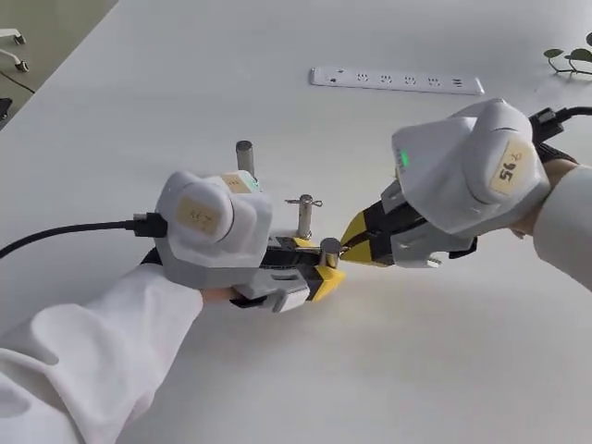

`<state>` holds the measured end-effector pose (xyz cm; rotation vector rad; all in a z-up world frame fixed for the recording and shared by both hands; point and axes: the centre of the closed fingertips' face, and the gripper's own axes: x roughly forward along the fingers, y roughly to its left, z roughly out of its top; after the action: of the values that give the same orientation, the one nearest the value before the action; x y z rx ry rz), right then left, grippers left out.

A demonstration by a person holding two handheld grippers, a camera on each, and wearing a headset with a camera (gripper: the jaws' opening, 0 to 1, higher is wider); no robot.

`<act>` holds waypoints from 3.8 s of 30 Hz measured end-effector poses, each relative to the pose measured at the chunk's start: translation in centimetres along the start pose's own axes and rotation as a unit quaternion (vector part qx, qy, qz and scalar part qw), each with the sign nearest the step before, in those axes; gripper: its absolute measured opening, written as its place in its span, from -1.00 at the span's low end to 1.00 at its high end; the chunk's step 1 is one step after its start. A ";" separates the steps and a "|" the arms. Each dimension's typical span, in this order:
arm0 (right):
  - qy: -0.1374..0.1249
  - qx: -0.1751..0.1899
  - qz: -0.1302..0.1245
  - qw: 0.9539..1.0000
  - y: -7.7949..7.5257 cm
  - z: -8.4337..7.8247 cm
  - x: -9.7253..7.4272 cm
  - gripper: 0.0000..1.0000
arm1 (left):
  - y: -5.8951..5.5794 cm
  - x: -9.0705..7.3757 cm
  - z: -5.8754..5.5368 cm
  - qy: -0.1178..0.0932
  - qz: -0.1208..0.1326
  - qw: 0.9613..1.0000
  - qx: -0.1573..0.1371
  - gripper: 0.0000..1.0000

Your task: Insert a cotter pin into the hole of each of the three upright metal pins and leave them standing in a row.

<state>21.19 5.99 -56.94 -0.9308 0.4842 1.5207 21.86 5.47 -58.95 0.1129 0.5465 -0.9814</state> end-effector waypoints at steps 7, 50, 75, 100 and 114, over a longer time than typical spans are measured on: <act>-0.010 0.013 -0.005 1.000 0.3 0.2 -0.2 -0.67 | -0.4 -0.5 0.4 -0.012 -0.016 1.000 -0.007 -0.53; -0.098 0.153 -0.020 0.983 0.2 1.7 1.5 -0.81 | 0.5 -10.9 -2.1 -0.002 -0.021 0.999 -0.037 0.99; -0.087 0.151 -0.048 0.984 -3.6 -3.1 -1.7 -0.84 | 0.8 -10.5 -3.2 -0.007 -0.007 0.996 -0.089 0.96; -0.110 0.187 -0.045 0.975 -4.7 -3.5 -1.7 -0.84 | 0.9 -11.3 -3.7 -0.002 0.009 0.994 -0.105 0.95; -0.115 0.192 -0.049 0.973 -4.6 -3.4 -1.5 -0.80 | 0.9 -11.6 -3.6 0.002 0.014 0.994 -0.106 0.95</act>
<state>26.45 3.34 -56.77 -0.4654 0.5318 1.3600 16.19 15.95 -56.53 -0.0662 0.6480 -0.8913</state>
